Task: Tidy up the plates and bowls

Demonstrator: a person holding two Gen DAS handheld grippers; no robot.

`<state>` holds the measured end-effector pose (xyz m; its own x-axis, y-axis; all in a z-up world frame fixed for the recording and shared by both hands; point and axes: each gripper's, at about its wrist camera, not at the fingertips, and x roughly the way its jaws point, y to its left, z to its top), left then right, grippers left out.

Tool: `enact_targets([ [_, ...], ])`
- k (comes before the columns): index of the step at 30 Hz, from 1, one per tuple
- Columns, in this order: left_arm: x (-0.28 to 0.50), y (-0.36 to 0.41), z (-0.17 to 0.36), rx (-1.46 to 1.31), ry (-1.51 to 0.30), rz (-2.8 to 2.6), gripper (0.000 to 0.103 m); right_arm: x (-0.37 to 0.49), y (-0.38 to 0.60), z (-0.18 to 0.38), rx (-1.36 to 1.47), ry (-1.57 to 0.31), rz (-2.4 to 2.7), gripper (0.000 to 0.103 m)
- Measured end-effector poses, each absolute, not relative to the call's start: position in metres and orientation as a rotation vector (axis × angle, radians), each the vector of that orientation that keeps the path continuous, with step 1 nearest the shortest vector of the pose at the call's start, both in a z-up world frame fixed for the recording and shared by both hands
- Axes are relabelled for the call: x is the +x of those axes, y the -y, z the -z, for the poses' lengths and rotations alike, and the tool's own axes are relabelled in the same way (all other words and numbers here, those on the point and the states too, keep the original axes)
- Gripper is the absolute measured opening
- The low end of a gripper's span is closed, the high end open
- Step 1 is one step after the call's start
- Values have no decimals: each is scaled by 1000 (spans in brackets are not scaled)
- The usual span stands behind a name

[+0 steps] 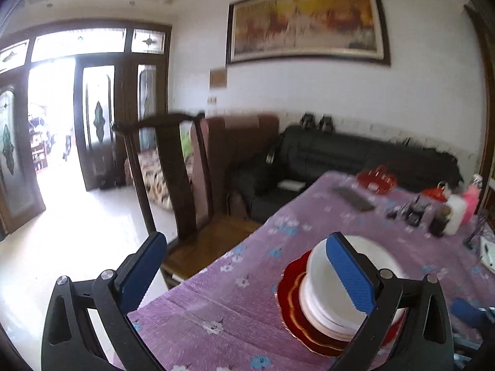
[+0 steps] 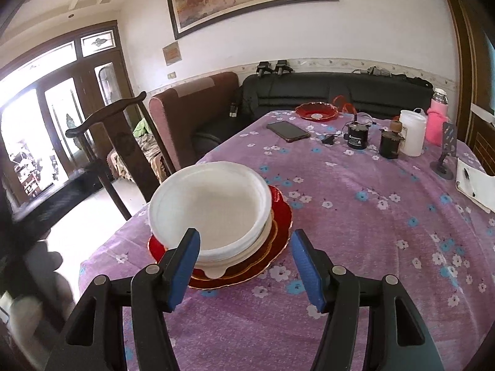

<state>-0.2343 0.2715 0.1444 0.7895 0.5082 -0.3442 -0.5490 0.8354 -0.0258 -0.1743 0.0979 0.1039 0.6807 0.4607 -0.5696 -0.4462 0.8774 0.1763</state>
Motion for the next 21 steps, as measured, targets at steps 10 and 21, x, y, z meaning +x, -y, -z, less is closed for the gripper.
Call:
enact_targets([
  [10, -249, -247, -149, -107, -365, -538, 103, -193, -107, -104, 32, -627, -549, 73],
  [21, -240, -241, -135, -81, -446, -496, 103, -196, -114, -96, 11, -648, -549, 77],
])
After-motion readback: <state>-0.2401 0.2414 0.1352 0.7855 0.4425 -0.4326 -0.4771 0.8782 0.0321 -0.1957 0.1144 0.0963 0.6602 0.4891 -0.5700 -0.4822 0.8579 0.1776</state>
